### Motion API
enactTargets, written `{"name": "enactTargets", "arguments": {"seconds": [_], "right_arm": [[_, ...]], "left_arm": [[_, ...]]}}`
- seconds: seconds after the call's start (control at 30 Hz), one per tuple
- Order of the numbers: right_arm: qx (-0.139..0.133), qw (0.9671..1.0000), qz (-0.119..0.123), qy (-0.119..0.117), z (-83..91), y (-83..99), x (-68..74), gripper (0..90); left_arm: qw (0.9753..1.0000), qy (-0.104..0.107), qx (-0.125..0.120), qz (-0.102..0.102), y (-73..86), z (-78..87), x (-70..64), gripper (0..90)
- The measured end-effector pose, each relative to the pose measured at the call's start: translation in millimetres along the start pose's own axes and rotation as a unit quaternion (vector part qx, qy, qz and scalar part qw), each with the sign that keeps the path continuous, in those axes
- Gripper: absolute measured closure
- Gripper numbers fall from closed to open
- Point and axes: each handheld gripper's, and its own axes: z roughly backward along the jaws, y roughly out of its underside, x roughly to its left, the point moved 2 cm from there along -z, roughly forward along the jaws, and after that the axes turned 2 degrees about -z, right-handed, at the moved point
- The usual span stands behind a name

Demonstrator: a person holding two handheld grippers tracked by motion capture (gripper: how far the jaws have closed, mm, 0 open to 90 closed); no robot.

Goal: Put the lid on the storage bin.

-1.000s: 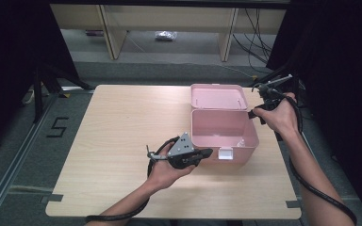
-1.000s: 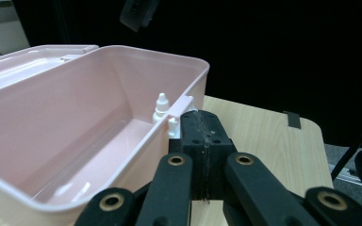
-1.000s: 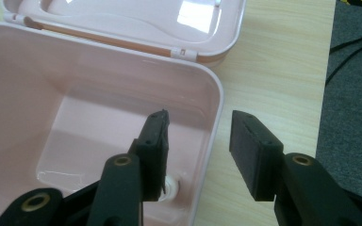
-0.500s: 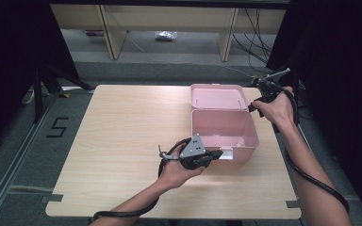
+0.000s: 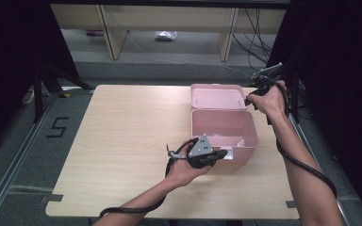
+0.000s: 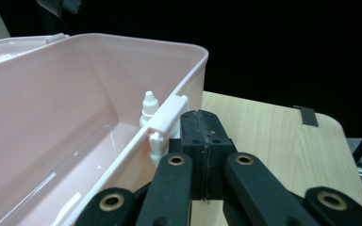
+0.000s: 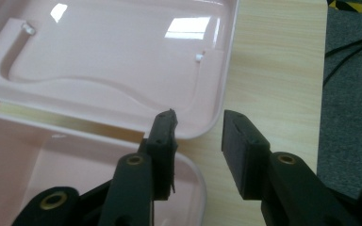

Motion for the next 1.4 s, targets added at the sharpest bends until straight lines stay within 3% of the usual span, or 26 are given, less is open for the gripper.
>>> {"name": "enactTargets", "arguments": {"seconds": [0.03,0.1,0.13,0.17,0.3,0.33,0.37,0.5,0.57,0.6,0.77,0.8,0.87,0.9,1.0,1.03,1.07,1.1,1.17,1.2,1.27,1.3,1.4], "right_arm": [[0.001,0.9999,-0.013,0.002,-1.5,-0.8,1.1,65.7],[0.0,1.0,-0.003,0.006,-4.2,-3.4,-2.0,66.0],[-0.002,0.9998,-0.017,0.005,-5.5,-4.1,-0.5,66.1],[-0.005,1.0,-0.006,0.007,-7.3,-5.6,-2.8,66.0],[0.002,0.9998,-0.021,0.003,-12.7,-9.5,-3.1,65.9],[-0.002,0.9999,-0.005,0.009,-13.8,-11.4,-5.8,65.9],[-0.002,0.9998,-0.017,0.009,-15.1,-12.7,-4.3,65.9],[-0.008,0.9998,-0.013,0.011,-18.2,-18.7,-5.5,66.3],[-0.003,0.9998,-0.02,0.009,-20.6,-21.6,-6.3,66.5],[-0.012,0.9998,-0.009,0.016,-21.8,-23.3,-9.0,66.7],[-0.004,0.9994,-0.034,0.005,-28.5,-28.7,-10.4,67.0],[-0.006,0.9997,-0.021,0.007,-30.3,-29.8,-12.2,67.1],[-0.004,0.9994,-0.032,0.007,-33.7,-30.9,-10.5,67.3],[-0.005,0.9997,-0.021,0.009,-34.9,-32.5,-12.4,67.4],[-0.005,0.9995,-0.03,0.012,-38.4,-35.3,-12.7,67.8],[-0.013,0.9996,-0.02,0.014,-39.7,-36.2,-14.7,68.1],[-0.006,0.9992,-0.038,0.012,-39.9,-36.9,-12.5,68.5],[-0.011,0.9995,-0.022,0.018,-41.1,-38.3,-15.2,68.8],[-0.01,0.9991,-0.037,0.017,-42.8,-39.9,-13.8,69.4],[-0.018,0.9994,-0.023,0.021,-44.1,-41.2,-15.9,69.7],[-0.012,0.9991,-0.035,0.019,-46.6,-42.7,-13.8,70.0],[-0.02,0.9994,-0.016,0.023,-49.6,-44.0,-16.2,70.3],[-0.011,0.9993,-0.027,0.025,-55.3,-45.9,-15.2,71.4]], "left_arm": [[1.0,-0.002,0.005,-0.001,0.8,-0.3,0.2,89.8],[1.0,-0.003,0.005,-0.002,2.3,-2.2,-0.3,89.9],[1.0,-0.002,0.004,-0.002,3.4,-3.4,-0.5,89.8],[1.0,-0.004,0.007,-0.006,3.9,-3.8,-0.5,89.9],[0.9999,-0.009,0.007,-0.009,5.0,-5.5,-1.1,89.9],[0.9999,-0.01,0.007,-0.012,5.0,-6.1,-1.1,89.9],[0.9998,-0.01,0.009,-0.013,4.9,-6.2,-1.1,89.9],[0.9997,-0.01,0.012,-0.016,5.2,-7.2,-0.9,89.9],[0.9999,-0.01,0.007,-0.009,5.5,-8.2,-1.3,89.9],[0.9999,-0.011,0.008,-0.008,5.5,-8.5,-1.5,89.9],[0.9999,-0.01,0.009,-0.003,5.4,-9.5,-1.0,89.9],[0.9999,-0.009,0.01,-0.003,5.5,-9.5,-0.9,89.9],[0.9999,-0.009,0.01,-0.001,5.7,-10.0,-0.9,89.9],[0.9999,-0.009,0.008,0.0,5.8,-10.2,-0.8,89.9],[0.9999,-0.009,0.007,0.002,6.1,-10.2,-0.9,90.0],[0.9999,-0.009,0.006,0.002,6.2,-10.3,-0.9,90.0],[0.9999,-0.009,0.007,0.002,6.1,-10.2,-0.9,90.0],[0.9999,-0.008,0.007,0.003,6.0,-10.2,-0.7,90.0],[0.9999,-0.009,0.008,0.002,5.9,-10.2,-0.6,90.0],[0.9999,-0.009,0.008,0.003,5.8,-10.2,-0.6,90.0],[0.9999,-0.008,0.008,0.003,5.9,-10.1,-0.4,90.0],[0.9999,-0.008,0.008,0.004,5.8,-10.2,-0.5,90.0],[0.9999,-0.008,0.009,0.005,5.6,-10.2,-0.4,90.0]]}}
